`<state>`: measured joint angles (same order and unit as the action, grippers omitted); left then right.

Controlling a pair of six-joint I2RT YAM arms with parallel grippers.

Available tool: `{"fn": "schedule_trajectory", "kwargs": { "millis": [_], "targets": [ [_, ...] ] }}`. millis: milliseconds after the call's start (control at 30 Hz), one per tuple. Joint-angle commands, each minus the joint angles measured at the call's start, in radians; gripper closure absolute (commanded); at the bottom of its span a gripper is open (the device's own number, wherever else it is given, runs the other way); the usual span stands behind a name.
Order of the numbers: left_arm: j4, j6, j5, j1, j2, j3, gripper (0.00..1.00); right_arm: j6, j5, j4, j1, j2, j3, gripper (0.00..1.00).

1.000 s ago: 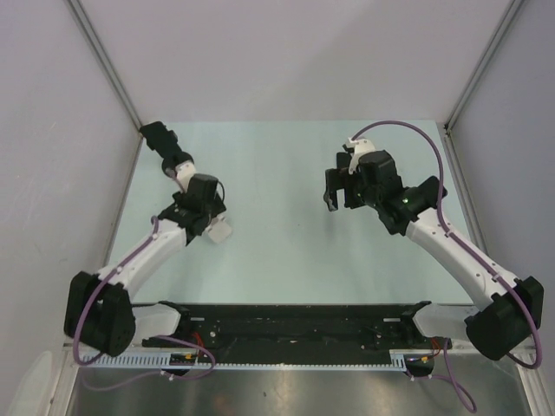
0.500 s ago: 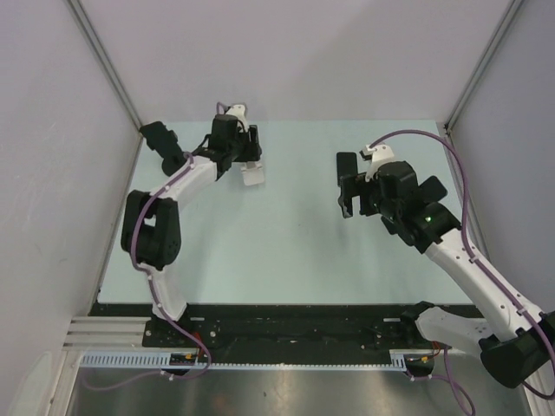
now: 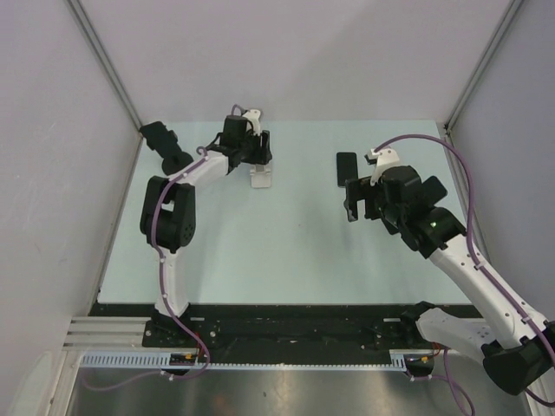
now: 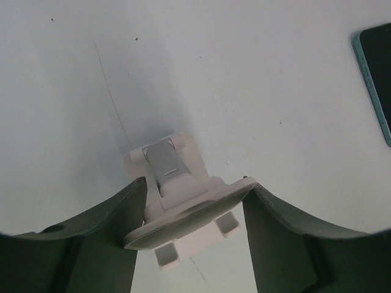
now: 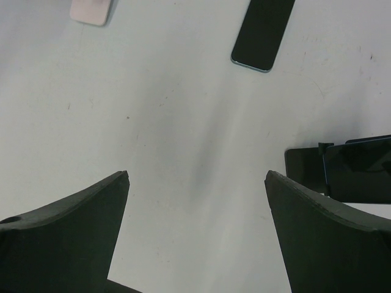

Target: Remove the phone from the phone stand

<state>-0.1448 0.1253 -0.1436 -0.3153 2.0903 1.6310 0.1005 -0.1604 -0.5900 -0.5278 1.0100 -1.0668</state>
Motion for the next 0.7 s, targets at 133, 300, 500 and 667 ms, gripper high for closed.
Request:
{"fn": "schedule_trajectory", "kwargs": {
  "millis": [133,300,500,667],
  "targets": [
    [0.024,-0.067,-0.068,-0.002,0.001,0.006,0.95,-0.005,-0.018,0.004,0.009,0.009,0.01,0.01],
    [0.025,-0.069,-0.054,-0.001,-0.015,-0.014,0.84,0.002,-0.002,-0.001,0.026,0.015,0.01,0.01],
    [0.022,-0.076,-0.068,-0.001,-0.016,-0.031,0.59,0.015,-0.004,-0.014,0.045,0.009,0.01,0.0],
    [0.024,-0.072,-0.067,0.001,-0.03,-0.04,0.32,0.024,-0.016,-0.036,0.055,-0.014,0.01,0.0]
  ]
}}
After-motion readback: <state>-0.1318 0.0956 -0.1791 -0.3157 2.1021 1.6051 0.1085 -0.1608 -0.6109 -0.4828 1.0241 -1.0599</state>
